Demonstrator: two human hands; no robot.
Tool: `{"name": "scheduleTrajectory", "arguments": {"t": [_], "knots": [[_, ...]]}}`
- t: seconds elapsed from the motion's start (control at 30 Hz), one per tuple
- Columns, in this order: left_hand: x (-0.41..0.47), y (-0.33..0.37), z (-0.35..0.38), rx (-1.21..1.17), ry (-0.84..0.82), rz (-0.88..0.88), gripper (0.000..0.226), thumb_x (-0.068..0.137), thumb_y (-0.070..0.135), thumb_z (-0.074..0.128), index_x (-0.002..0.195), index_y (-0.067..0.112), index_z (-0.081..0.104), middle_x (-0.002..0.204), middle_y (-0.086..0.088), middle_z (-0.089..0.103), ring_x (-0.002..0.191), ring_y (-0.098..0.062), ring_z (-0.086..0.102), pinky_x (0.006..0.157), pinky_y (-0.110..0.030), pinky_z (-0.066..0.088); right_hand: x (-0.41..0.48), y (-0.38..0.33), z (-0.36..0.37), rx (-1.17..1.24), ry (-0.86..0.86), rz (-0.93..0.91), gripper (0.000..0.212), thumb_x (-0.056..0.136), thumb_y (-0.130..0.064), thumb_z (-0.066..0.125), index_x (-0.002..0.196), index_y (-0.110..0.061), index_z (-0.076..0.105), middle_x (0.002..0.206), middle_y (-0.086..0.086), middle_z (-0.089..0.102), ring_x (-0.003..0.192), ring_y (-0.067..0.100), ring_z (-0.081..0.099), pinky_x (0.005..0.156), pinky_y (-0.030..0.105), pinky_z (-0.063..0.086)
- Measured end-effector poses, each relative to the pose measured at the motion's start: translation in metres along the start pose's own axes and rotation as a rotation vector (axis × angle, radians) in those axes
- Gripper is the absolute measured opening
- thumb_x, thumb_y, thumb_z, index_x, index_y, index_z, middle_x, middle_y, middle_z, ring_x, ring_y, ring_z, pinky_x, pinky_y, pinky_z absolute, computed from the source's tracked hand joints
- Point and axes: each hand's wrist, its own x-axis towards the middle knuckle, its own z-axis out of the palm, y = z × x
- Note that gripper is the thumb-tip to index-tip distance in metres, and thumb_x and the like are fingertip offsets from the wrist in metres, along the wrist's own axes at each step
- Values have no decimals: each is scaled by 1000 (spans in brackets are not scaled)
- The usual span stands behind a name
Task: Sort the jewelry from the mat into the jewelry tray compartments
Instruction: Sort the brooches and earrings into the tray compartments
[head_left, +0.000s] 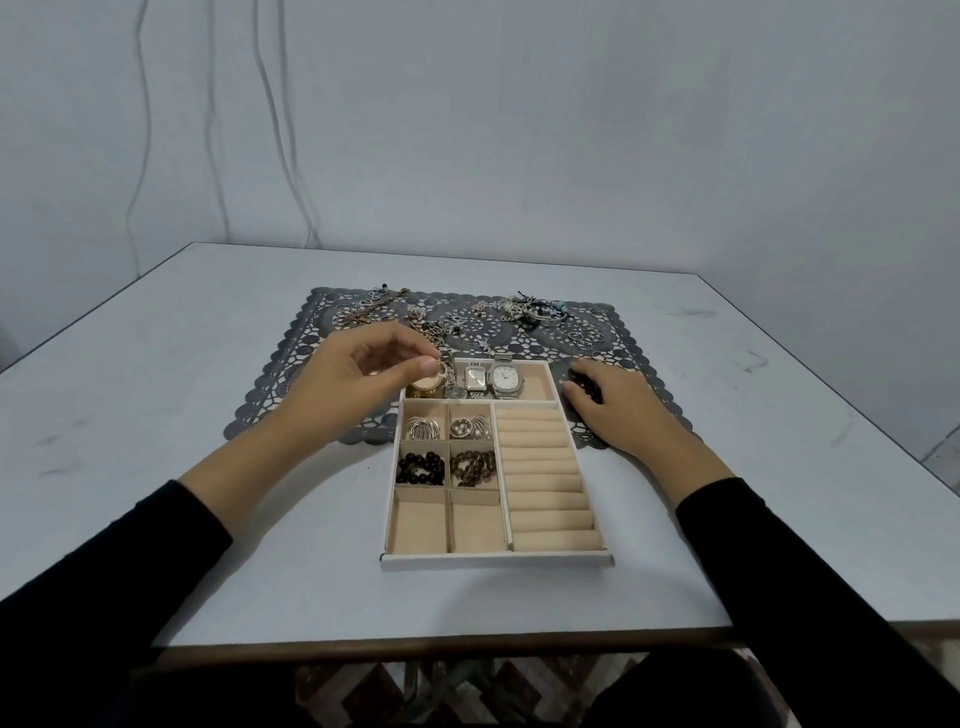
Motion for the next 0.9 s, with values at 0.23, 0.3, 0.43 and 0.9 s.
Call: {"name": "scheduleTrajectory", "arguments": {"t": [0.23,0.3,0.43,0.9], "knots": [[-5,1,-9,146,-229,-54,14,80,22,72,92,17,73,82,6,74,77,-7,69,72,-12,50,-1,-1,0,2,2,2,35,97,-33,48,124,-13,58,115,5,65,101,20,57,76,23,35],[-5,0,-12,218,-227,-32,11,80,25,73,90,23,73,82,11,73,79,-6,69,75,-11,50,-1,-2,-1,5,4,-2,35,97,-32,48,125,-13,57,117,5,65,103,20,57,78,23,36],[-6,0,-18,333,-233,5,9,83,21,74,89,28,74,84,18,73,87,-3,69,79,-8,46,-1,-3,-2,12,3,-6,36,97,-31,49,127,-13,56,121,5,63,108,20,56,80,21,34],[-6,0,-13,508,-287,148,12,82,27,75,93,32,77,78,27,69,81,-4,68,75,-24,53,1,-2,0,8,6,-11,40,97,-30,50,131,-12,54,126,7,62,114,23,55,89,25,38]]}}
